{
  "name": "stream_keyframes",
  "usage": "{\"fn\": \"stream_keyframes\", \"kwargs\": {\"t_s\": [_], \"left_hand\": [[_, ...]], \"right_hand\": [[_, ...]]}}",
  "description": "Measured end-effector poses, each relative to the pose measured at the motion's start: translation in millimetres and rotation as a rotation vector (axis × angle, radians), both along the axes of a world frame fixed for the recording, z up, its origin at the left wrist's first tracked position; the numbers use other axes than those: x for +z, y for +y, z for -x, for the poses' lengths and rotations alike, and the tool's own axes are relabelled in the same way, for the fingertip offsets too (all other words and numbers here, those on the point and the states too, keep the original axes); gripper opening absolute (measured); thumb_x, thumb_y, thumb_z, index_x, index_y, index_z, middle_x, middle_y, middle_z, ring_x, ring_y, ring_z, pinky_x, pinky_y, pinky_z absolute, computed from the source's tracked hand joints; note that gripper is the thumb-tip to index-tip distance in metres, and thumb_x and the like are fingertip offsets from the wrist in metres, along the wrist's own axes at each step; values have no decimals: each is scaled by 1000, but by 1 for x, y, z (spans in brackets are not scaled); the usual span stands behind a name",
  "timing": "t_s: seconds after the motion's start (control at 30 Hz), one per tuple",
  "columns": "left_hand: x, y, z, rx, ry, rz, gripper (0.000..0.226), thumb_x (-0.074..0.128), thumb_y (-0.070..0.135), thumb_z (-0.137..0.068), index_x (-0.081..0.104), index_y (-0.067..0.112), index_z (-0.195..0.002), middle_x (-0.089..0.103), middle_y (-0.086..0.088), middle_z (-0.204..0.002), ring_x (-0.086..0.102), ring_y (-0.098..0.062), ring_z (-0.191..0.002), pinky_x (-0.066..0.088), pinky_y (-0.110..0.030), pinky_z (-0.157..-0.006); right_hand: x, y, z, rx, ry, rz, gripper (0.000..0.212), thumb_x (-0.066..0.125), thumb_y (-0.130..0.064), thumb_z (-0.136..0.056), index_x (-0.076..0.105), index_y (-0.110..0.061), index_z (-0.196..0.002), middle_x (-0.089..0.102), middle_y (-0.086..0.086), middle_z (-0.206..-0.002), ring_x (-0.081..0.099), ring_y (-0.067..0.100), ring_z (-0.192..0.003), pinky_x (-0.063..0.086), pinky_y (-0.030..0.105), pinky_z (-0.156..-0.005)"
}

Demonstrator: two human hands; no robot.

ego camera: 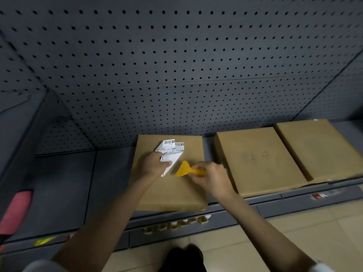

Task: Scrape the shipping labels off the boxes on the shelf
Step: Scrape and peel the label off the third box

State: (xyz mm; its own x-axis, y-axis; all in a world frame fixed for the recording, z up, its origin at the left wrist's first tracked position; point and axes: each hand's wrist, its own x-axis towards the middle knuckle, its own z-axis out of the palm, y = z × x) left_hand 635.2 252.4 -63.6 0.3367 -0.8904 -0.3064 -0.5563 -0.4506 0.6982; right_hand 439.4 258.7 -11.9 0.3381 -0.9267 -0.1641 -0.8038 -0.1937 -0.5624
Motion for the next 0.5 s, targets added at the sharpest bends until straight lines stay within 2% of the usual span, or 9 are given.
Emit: {"fn": "stream_keyframes", "kwargs": {"t_s": [0.1, 0.17, 0.27, 0.37, 0.43, 0.5], "left_hand": [[3, -1, 0, 15, 10, -35, 28, 68, 22, -81, 68, 7, -104, 70, -15, -104, 62, -27, -80, 34, -22, -48], [5, -2, -1, 17, 16, -62, 27, 68, 23, -81, 68, 5, -102, 70, -15, -102, 62, -28, -80, 32, -21, -46], [4, -4, -5, 17, 31, -94, 28, 70, 26, -78, 70, 5, -97, 71, -14, -100, 67, -32, -88, 41, -25, -57], [3, -5, -10, 17, 18, -126, 29, 71, 33, -75, 71, 8, -92, 72, -11, -96, 68, -29, -83, 51, -34, -67], [3, -5, -11, 14, 14, -133, 30, 70, 35, -74, 71, 10, -89, 73, -9, -93, 67, -28, -81, 51, -34, -67], [3, -5, -12, 27, 32, -134, 27, 70, 33, -75, 70, 9, -88, 72, -9, -93, 66, -28, -81, 45, -30, -64]], "right_hand": [[-16, 9, -14, 24, 43, -56, 26, 65, -40, -80, 70, -27, -102, 73, 0, -107, 65, 24, -103, 50, 33, -89], [-24, 11, -20, 41, 79, -70, 27, 63, -41, -82, 69, -26, -104, 71, 2, -110, 63, 26, -106, 48, 33, -91], [-28, 12, -33, 51, 59, -71, 27, 62, -40, -83, 68, -23, -104, 71, 3, -108, 63, 26, -104, 48, 33, -88], [-30, 10, -44, 66, 15, -71, 27, 63, -38, -83, 69, -19, -100, 72, 5, -103, 65, 27, -99, 51, 35, -86], [-28, 8, -39, 61, 42, -70, 27, 63, -39, -83, 70, -21, -102, 72, 4, -105, 64, 26, -100, 50, 34, -87], [-27, 6, -27, 37, 67, -66, 27, 64, -39, -83, 70, -23, -103, 72, 4, -107, 64, 26, -103, 49, 34, -88]]}}
